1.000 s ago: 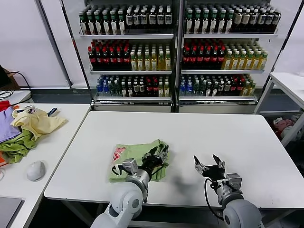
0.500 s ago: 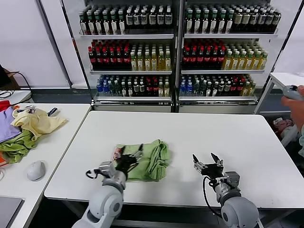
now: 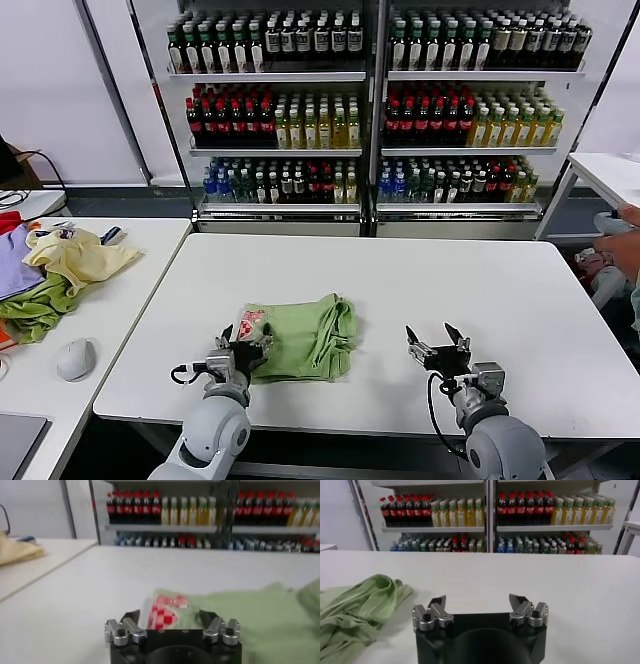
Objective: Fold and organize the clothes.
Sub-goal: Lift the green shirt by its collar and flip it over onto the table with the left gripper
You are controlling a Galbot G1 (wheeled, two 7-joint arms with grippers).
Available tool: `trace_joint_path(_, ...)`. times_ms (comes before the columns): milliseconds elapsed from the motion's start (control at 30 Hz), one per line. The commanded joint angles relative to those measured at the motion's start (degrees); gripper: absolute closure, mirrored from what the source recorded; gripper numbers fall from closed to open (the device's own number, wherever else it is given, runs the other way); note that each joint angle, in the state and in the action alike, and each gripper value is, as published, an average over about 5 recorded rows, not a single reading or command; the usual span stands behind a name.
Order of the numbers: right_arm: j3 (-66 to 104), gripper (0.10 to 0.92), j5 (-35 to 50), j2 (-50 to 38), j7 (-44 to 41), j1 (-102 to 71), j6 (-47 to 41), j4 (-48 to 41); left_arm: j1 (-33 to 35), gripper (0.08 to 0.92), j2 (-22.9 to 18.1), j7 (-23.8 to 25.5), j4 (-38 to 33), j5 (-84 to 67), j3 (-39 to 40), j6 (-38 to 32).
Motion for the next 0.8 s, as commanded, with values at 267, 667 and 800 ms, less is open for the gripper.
trace_joint_path(267, 0.4, 0.203, 0.0, 0.1, 0.0, -0.6, 0.0, 1.0, -0.2, 0.515, 0.0, -0.3, 2.7, -5.4, -0.7, 4.9)
trace_joint_path(667, 0.4, 0.203, 0.1, 0.2, 0.0, -0.8, 0.3, 1.0, 0.7, 0.849, 2.2, 0.3, -3.8, -23.7, -10.7, -1.8)
trace_joint_path(800, 0.5, 0.203, 0.3, 0.0, -0.1, -0.6, 0.4, 0.9, 1.5, 0.887, 4.9, 0.7, -7.5, -29.5, -16.4, -1.3)
